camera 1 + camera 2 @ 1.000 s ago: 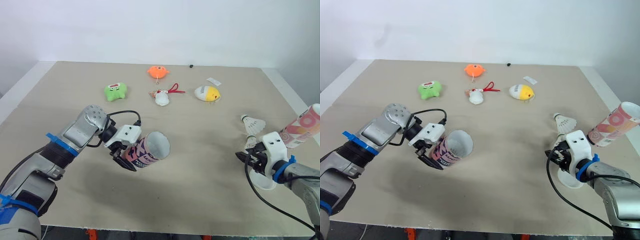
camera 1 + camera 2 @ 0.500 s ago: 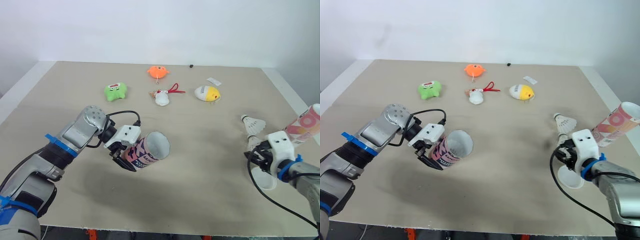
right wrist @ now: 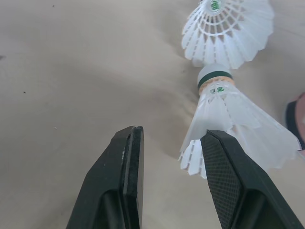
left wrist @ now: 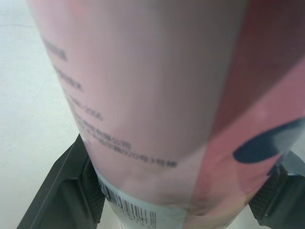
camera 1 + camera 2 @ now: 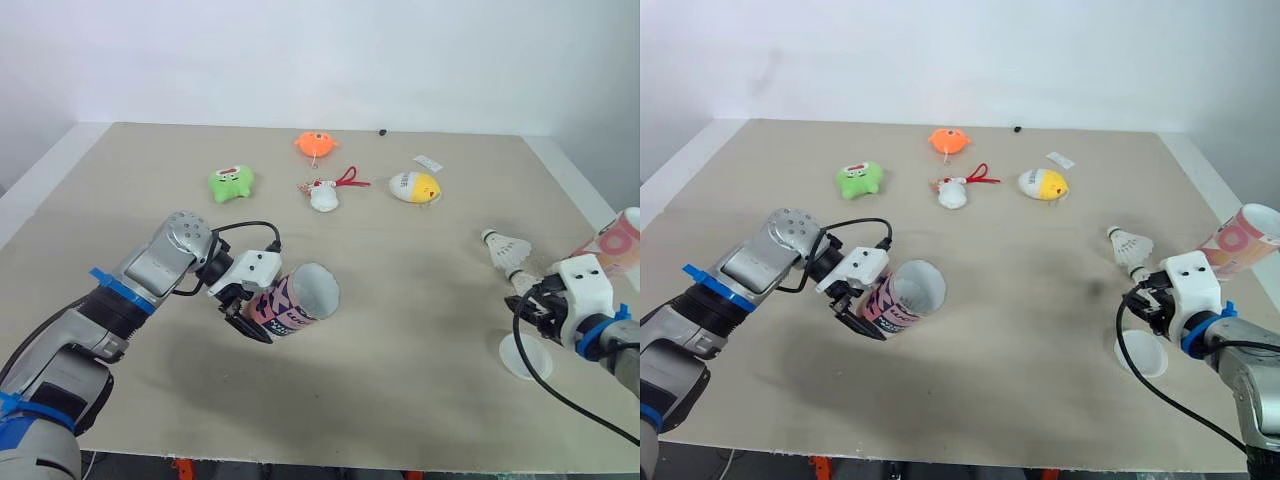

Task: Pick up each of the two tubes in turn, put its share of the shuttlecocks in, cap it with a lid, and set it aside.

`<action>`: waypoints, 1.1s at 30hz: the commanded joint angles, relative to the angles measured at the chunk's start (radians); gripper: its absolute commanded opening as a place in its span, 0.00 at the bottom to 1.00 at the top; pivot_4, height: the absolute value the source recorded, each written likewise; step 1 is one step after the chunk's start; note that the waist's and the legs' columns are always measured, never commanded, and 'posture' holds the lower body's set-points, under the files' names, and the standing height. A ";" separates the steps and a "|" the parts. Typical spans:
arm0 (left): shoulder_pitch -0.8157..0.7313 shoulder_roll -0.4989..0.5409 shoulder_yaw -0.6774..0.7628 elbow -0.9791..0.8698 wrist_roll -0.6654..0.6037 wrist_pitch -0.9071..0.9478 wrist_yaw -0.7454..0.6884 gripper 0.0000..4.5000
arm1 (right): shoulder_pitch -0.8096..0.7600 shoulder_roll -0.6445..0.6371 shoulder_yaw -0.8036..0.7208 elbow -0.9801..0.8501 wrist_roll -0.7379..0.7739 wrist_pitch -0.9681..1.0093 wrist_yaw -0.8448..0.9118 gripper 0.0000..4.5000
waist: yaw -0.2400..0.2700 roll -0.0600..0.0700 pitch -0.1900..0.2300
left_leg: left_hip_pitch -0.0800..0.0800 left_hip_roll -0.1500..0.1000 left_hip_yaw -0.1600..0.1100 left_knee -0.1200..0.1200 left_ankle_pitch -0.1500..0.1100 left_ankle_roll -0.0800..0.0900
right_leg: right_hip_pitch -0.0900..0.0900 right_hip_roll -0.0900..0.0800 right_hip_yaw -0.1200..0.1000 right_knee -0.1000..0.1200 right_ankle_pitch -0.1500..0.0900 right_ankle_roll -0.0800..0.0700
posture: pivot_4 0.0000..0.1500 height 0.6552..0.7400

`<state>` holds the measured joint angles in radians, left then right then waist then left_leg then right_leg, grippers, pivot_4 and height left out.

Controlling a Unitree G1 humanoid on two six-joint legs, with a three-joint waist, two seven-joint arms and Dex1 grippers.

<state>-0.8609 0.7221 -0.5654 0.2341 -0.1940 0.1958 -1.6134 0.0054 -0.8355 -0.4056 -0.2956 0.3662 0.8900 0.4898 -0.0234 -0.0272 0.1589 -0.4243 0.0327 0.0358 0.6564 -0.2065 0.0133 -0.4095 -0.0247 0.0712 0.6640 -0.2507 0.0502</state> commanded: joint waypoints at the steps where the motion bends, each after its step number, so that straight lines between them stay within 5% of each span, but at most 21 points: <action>1: 0.014 0.011 0.011 -0.010 0.017 0.006 -0.001 0.76 | -0.043 -0.007 -0.009 0.047 -0.042 -0.023 -0.038 0.46 | 0.000 0.000 0.000 | 0.000 0.000 0.000 0.000 0.000 0.000 | 0.000 0.000 0.000 0.000 0.000 0.000 | 1.00 1.00; 8: 0.024 0.020 0.021 -0.031 0.018 0.020 -0.001 0.76 | -0.088 0.006 0.011 0.116 -0.092 -0.034 -0.081 0.46 | 0.000 0.000 0.000 | 0.000 0.000 0.000 -0.001 0.000 0.000 | 0.000 0.000 0.000 0.000 0.000 0.000 | 1.00 1.00; 14: 0.032 0.026 0.031 -0.047 0.018 0.031 -0.001 0.76 | -0.074 0.016 0.000 0.091 -0.077 -0.038 -0.052 0.03 | 0.000 0.000 0.000 | 0.000 0.000 0.000 -0.001 0.000 0.000 | 0.000 0.000 0.000 0.000 0.000 0.001 | 1.00 1.00; 27: 0.034 0.028 0.031 -0.056 0.013 0.038 -0.001 0.76 | 0.049 -0.130 -0.165 -0.131 0.026 -0.067 0.206 0.03 | 0.000 0.001 0.000 | 0.000 0.000 0.000 -0.001 0.000 0.000 | 0.000 0.000 0.000 0.000 0.001 0.004 | 1.00 1.00; 33: 0.021 0.017 0.024 -0.041 0.016 0.032 -0.001 0.76 | 0.058 -0.191 -0.158 -0.495 0.305 -0.160 0.508 0.03 | 0.000 0.001 0.000 | 0.001 0.000 -0.002 -0.001 0.000 0.000 | 0.000 0.001 -0.002 0.000 0.001 0.003 | 1.00 1.00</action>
<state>-0.8327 0.7332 -0.5434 0.1888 -0.1866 0.2259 -1.6160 0.0794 -0.9993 -0.5542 -0.6834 0.5889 0.7682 0.9276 -0.0234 -0.0258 0.1592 -0.4238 0.0336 0.0327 0.6544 -0.2067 0.0133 -0.4089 -0.0233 0.0687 0.6641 -0.2497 0.0534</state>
